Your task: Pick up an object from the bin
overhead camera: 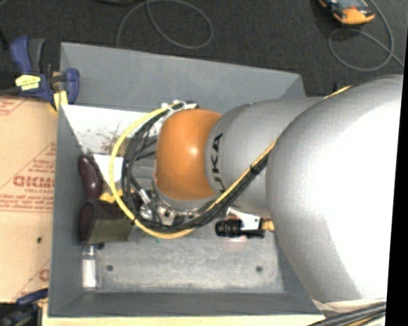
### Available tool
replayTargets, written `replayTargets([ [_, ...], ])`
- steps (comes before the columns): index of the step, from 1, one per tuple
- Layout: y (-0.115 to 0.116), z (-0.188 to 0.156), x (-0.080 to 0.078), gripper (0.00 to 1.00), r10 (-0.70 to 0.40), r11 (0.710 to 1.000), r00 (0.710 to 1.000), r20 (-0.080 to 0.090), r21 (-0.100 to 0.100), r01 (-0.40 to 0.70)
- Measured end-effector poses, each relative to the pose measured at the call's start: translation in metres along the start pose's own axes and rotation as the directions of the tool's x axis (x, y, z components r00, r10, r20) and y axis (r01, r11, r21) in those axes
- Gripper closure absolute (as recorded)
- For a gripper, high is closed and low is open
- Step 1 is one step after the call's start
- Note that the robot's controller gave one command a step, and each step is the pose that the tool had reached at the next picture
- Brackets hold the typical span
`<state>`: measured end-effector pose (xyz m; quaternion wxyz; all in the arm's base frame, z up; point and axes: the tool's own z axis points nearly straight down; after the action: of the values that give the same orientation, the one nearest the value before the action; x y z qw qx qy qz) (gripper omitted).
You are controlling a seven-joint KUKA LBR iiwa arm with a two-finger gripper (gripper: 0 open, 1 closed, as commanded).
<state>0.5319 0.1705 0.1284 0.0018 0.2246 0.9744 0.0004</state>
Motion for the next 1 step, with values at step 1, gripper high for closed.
replayTargets([
  [1, -0.0107, -0.0449, 0.0052, 1.00, -0.053, 0.999, 0.999, 0.001, -0.003, 0.053],
])
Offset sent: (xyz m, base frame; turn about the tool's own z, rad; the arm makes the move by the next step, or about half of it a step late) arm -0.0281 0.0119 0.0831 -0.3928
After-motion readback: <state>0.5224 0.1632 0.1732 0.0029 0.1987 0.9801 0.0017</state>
